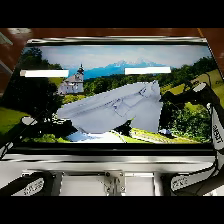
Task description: Fold the shirts.
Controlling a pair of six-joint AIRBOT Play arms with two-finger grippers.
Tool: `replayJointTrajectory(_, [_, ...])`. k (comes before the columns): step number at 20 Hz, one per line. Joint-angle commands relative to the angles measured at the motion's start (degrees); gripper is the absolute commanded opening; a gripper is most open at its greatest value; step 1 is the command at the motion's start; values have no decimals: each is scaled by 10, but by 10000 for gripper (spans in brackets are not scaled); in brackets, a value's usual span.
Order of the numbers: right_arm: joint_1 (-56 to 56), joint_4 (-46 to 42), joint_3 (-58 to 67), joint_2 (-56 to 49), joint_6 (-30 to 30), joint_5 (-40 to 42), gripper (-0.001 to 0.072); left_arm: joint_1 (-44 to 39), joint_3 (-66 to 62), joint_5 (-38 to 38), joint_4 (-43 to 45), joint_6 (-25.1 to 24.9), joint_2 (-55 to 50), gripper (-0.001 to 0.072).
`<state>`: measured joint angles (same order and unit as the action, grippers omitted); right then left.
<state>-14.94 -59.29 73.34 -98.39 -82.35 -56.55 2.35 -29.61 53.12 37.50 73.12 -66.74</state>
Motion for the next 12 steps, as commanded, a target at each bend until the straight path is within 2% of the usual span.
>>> replayJointTrajectory(1, [2,23,0,-19,-5,32,673,0,-3,5,-2,-3,47,40])
replayJointTrajectory(3, [5,56,0,-34,-5,38,673,2,-3,4,-2,-3,72,40])
replayJointTrajectory(5, [16,59,0,-48,-2,37,507,8,-3,2,9,-2,89,40])
replayJointTrajectory(7, [31,59,0,-55,0,48,495,21,-3,2,20,-2,91,40])
replayJointTrajectory(8, [38,61,0,-53,9,56,323,28,-3,2,19,-2,92,40])
replayJointTrajectory(9, [40,62,3,-47,16,60,111,35,-6,2,21,-3,94,40])
replayJointTrajectory(10, [40,65,8,-36,24,58,70,41,-15,3,30,-3,99,39])
replayJointTrajectory(12, [38,64,27,5,67,40,69,49,-60,14,75,-2,116,39])
